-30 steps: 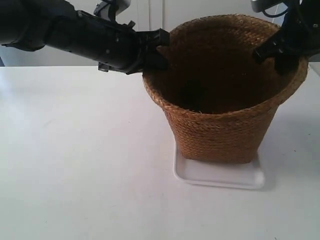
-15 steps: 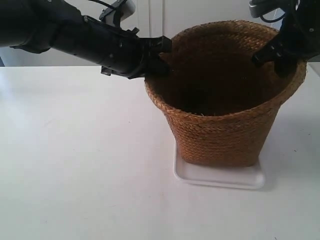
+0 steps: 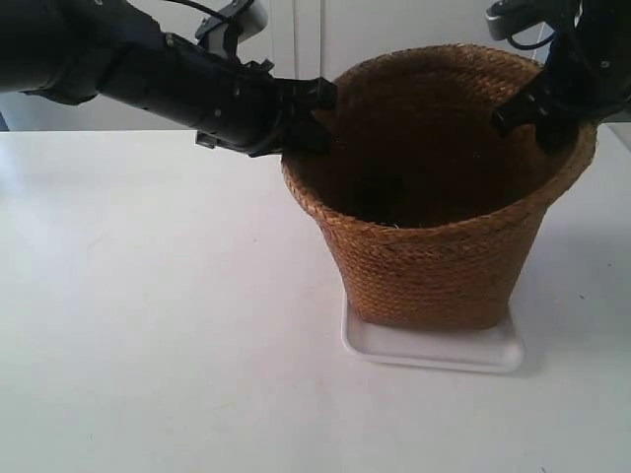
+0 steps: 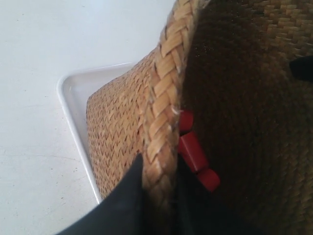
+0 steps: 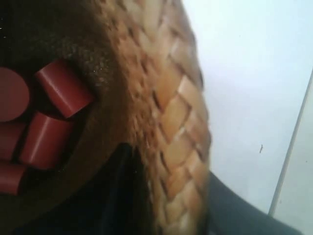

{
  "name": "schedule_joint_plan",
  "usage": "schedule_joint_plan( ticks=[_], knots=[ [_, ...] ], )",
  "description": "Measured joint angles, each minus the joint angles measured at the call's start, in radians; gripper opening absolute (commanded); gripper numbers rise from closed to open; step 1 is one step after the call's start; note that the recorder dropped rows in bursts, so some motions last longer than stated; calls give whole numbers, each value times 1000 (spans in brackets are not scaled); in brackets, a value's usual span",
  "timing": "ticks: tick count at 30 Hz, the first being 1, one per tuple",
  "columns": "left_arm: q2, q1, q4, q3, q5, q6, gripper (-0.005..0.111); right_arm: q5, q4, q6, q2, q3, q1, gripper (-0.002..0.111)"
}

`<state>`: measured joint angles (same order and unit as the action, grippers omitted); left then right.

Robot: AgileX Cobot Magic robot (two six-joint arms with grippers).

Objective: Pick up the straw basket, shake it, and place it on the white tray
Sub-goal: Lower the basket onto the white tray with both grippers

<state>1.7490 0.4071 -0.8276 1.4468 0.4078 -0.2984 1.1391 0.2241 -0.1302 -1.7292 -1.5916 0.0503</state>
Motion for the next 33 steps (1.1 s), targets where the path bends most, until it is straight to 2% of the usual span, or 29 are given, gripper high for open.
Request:
schedule_joint_plan(
  ticks=[3, 8, 16, 23, 33],
  knots=[
    [0, 0, 11, 2, 0, 2, 22, 0, 0, 2, 0, 0, 0, 29],
    [0, 0, 20, 3, 4, -2, 44, -4, 2, 5, -2, 0, 0, 40],
    [0, 0, 33, 5, 13, -19, 58, -2, 17, 13, -6, 0, -5, 67],
    [0, 0, 33, 5, 18, -32, 71, 1, 14, 19, -6, 0, -5, 70],
    [0, 0, 35, 5, 18, -34, 73, -25, 10, 50, 55, 0, -5, 70]
  ],
)
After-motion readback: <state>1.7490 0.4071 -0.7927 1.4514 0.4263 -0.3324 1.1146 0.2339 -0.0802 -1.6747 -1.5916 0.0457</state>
